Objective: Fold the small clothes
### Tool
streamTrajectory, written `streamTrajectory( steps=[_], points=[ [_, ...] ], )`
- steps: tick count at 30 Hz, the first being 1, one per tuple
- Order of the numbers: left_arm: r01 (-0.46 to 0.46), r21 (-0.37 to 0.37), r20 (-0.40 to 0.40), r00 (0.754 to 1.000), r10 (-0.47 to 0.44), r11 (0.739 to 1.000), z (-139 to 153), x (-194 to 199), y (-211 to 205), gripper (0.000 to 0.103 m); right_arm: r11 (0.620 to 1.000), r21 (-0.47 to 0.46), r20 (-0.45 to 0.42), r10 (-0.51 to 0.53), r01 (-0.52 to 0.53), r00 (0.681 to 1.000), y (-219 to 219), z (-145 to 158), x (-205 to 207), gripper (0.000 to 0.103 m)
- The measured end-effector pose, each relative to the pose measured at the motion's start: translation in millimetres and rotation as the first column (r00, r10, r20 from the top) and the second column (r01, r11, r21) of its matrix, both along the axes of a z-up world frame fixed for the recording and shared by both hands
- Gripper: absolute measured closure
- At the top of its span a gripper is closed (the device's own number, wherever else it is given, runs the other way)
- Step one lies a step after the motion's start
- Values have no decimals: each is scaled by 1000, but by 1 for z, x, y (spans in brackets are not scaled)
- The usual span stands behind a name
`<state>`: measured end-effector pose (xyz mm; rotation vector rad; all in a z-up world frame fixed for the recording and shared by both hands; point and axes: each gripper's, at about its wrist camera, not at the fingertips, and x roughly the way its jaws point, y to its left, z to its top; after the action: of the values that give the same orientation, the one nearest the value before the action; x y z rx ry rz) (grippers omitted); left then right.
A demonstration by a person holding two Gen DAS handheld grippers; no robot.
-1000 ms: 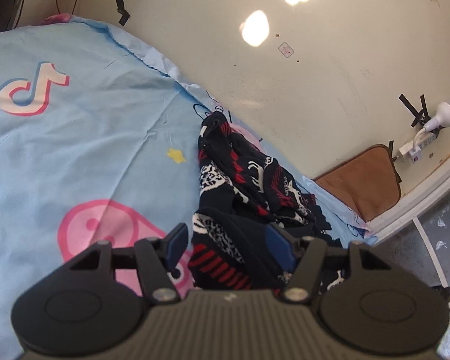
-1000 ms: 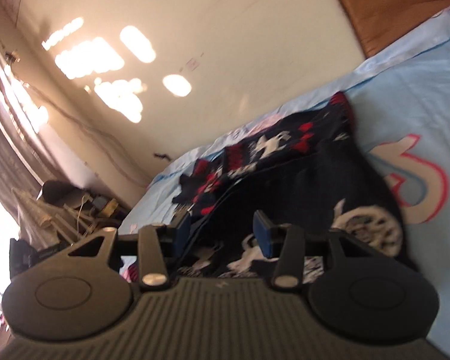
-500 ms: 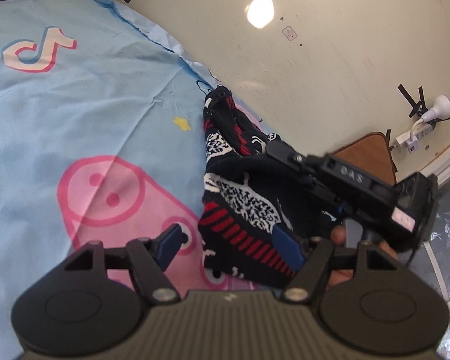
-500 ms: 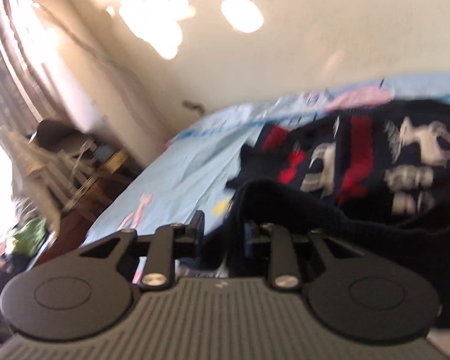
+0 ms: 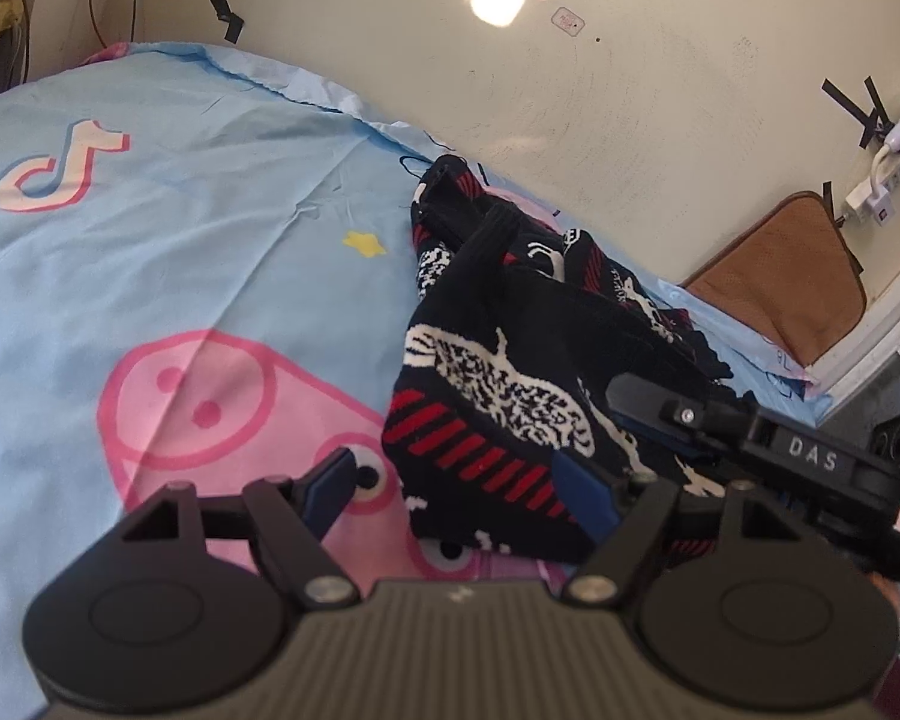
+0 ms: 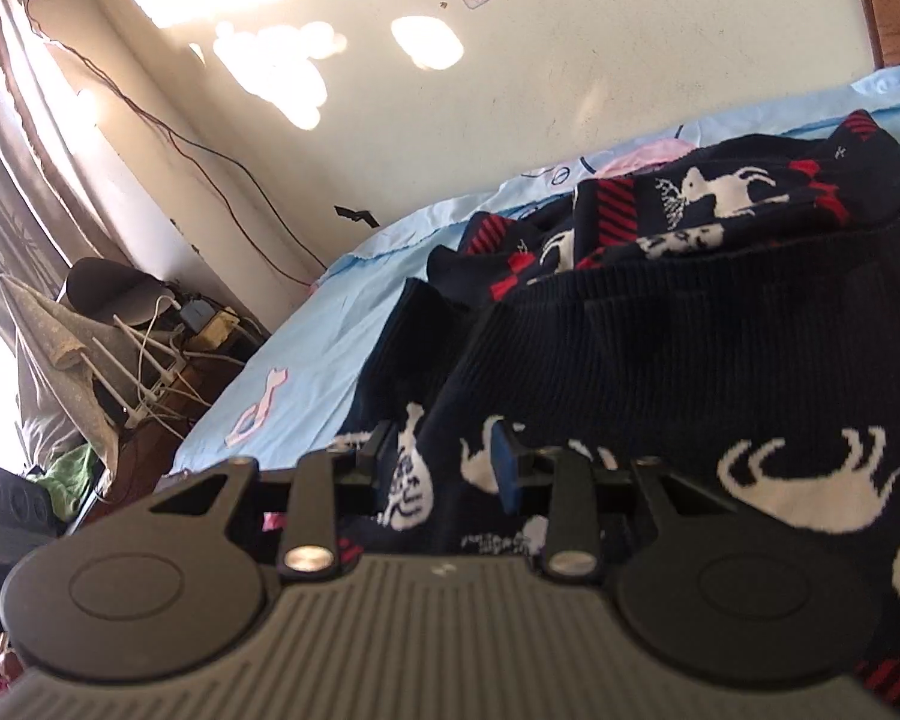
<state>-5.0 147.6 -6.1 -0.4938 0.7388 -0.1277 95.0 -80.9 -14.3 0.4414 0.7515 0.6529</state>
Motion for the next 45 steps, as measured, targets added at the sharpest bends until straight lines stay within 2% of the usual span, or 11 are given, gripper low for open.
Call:
streamTrajectory(
  steps=[4, 12, 15, 25, 29, 34, 36, 40, 42, 44, 45],
  points=[
    [-21, 71, 1, 1000, 21, 997, 4, 0, -8, 26, 999, -50, -26, 8, -9, 1000, 5, -14, -3, 67],
    [-55, 167, -14, 998, 58, 984, 4, 5, -16, 25, 998, 57, -28, 5, -4, 1000, -11, -25, -4, 67],
    [-58, 173, -26, 998, 64, 983, 0, 7, -16, 24, 997, 81, -28, 6, -4, 1000, -14, -26, -5, 66],
    [-58, 196, -26, 998, 64, 979, -4, 10, -19, 15, 990, 139, 10, 34, -35, 999, -14, -25, -7, 44],
    [-41, 177, -22, 999, 46, 983, -6, 11, -18, 1, 986, 163, 23, 43, -47, 999, -15, -25, -8, 37],
    [-38, 154, -15, 999, 40, 987, -7, 13, -13, 0, 972, 211, 64, 94, -106, 993, -14, -24, -9, 12],
    [-47, 123, -14, 999, 49, 991, -6, 15, -8, 0, 966, 225, 73, 111, -125, 991, -13, -24, -9, 8],
    [-108, 14, -20, 994, 108, 994, -6, 16, 7, 0, 965, 235, 80, 100, -116, 992, -15, -23, -10, 8],
    [-180, -9, -11, 984, 179, 984, -3, 13, 15, 0, 965, 246, 74, 79, -95, 994, -21, -22, -10, 11],
    [-202, 40, 17, 979, 202, 978, 3, 14, 16, 4, 966, 250, 57, 57, -69, 997, -25, -23, -9, 24],
    [-195, 72, 29, 981, 193, 978, 6, 15, 15, 10, 966, 252, 47, 44, -55, 998, -27, -23, -9, 46]
  ],
)
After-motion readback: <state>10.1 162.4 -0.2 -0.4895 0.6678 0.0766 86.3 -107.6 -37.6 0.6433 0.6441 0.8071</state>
